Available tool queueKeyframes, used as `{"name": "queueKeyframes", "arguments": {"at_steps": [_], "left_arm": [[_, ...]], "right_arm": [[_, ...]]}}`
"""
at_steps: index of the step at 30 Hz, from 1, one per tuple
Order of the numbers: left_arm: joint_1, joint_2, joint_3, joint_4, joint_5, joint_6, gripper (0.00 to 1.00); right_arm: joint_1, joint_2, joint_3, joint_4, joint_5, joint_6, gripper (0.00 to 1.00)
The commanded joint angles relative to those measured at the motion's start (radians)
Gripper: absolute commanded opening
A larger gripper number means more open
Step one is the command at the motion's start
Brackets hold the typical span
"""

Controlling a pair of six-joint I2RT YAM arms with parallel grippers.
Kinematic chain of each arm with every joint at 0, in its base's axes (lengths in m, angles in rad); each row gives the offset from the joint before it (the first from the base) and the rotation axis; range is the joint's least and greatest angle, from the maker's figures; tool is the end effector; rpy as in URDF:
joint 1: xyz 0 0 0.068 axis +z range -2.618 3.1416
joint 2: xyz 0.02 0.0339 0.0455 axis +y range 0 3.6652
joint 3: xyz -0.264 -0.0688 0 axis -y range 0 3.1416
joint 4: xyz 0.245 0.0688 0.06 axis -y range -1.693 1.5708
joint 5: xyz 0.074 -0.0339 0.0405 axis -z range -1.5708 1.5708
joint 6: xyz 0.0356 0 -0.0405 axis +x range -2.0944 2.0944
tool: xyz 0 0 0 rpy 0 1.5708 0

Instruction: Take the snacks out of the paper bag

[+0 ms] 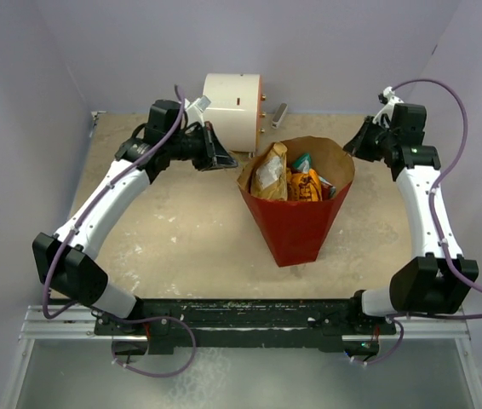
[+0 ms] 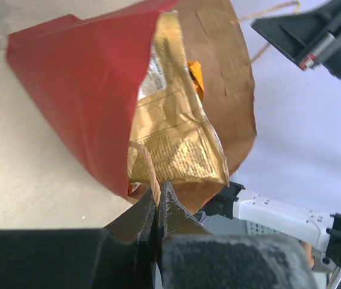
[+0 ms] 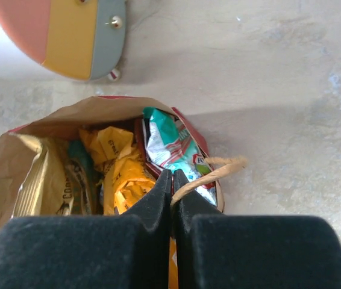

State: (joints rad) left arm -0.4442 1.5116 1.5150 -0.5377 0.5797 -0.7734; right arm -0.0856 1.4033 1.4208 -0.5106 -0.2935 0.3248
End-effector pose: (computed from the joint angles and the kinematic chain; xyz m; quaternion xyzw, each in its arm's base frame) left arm 0.2973 -0.1631 0.3850 0.0033 0.8444 -0.4751 0.2474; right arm 0.3148 -0.0167 0.3869 0.0995 0.8466 0.1852 0.4890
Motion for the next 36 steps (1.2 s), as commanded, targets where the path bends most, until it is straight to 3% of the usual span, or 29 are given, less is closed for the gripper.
{"name": "queueKeyframes", "arguments": {"at_steps": [1, 4, 10, 15, 20, 27, 31, 33, 36], "left_arm": [[0.090, -0.090, -0.002, 0.010, -0.001, -0.013, 0.00], [0.145, -0.104, 0.027, -0.082, -0.015, 0.022, 0.00], [0.302, -0.155, 0.065, -0.216, -0.065, 0.127, 0.00], [0.325, -0.173, 0.078, -0.261, -0.098, 0.152, 0.00], [0.331, -0.200, 0.057, -0.277, -0.115, 0.161, 0.00], [0.331, -0.236, 0.000, -0.249, -0.084, 0.141, 0.00], [0.331, -0.236, -0.020, -0.255, -0.074, 0.130, 0.00], [0.331, -0.232, -0.018, -0.259, -0.067, 0.124, 0.00], [0.331, -0.223, -0.019, -0.265, -0.061, 0.116, 0.00]], "right_arm": [[0.008, -0.039, 0.058, 0.034, -0.164, -0.075, 0.00], [0.068, -0.068, 0.034, 0.045, -0.270, -0.028, 0.00], [0.298, -0.093, -0.007, 0.107, -0.305, 0.123, 0.00], [0.440, -0.089, -0.030, 0.171, -0.297, 0.219, 0.00], [0.445, -0.054, 0.035, -0.080, -0.148, 0.068, 0.02], [0.445, -0.092, 0.150, -0.314, 0.258, -0.119, 0.44], [0.445, -0.101, 0.201, -0.359, 0.396, -0.190, 0.94], [0.445, -0.125, 0.196, -0.317, 0.343, -0.182, 1.00], [0.443, -0.206, 0.130, -0.189, 0.188, -0.147, 1.00]]}}
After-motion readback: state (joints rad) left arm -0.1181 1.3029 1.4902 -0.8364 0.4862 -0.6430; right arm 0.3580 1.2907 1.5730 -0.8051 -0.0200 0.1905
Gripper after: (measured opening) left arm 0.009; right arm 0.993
